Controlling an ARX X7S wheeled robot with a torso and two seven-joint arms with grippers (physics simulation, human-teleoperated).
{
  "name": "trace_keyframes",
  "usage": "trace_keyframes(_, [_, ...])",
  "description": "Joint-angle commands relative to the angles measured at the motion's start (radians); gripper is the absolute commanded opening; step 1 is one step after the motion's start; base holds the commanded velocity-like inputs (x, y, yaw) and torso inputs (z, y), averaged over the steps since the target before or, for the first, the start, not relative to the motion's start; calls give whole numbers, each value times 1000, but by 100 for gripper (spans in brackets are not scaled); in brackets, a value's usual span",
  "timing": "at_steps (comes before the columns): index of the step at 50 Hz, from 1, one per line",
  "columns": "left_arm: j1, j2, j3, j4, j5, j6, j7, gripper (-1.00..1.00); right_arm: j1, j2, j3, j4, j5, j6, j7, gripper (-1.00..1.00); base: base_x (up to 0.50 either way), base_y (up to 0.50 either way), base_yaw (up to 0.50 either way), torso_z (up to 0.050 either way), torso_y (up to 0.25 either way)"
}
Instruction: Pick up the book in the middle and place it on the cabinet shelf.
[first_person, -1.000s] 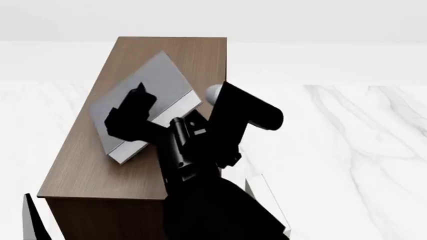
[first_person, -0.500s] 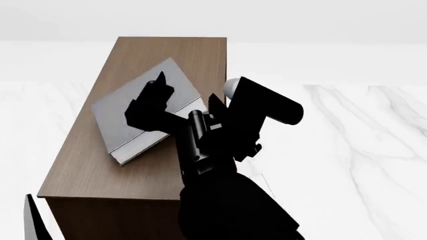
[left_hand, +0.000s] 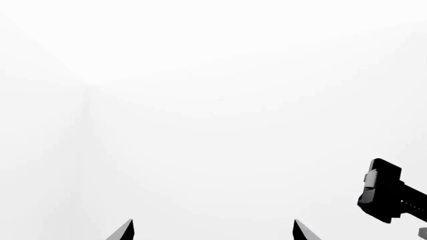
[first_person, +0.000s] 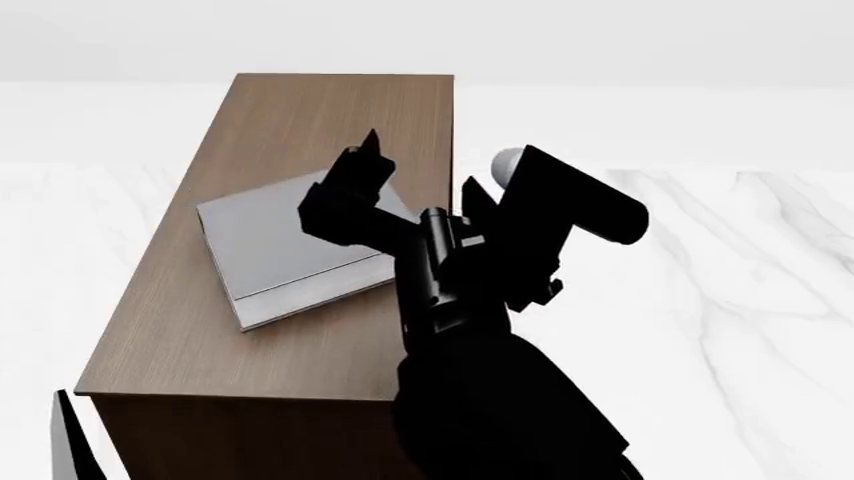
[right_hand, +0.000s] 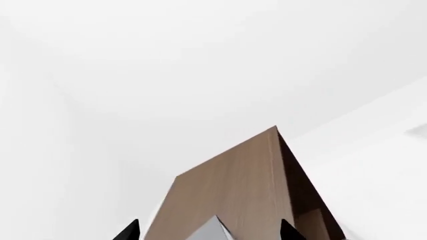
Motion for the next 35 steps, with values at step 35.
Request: trace_keyframes(35, [-16,20,-29,7,0,-26,15,100,-255,410,214,-347,-65,-116,142,100,0,0,0,0,0])
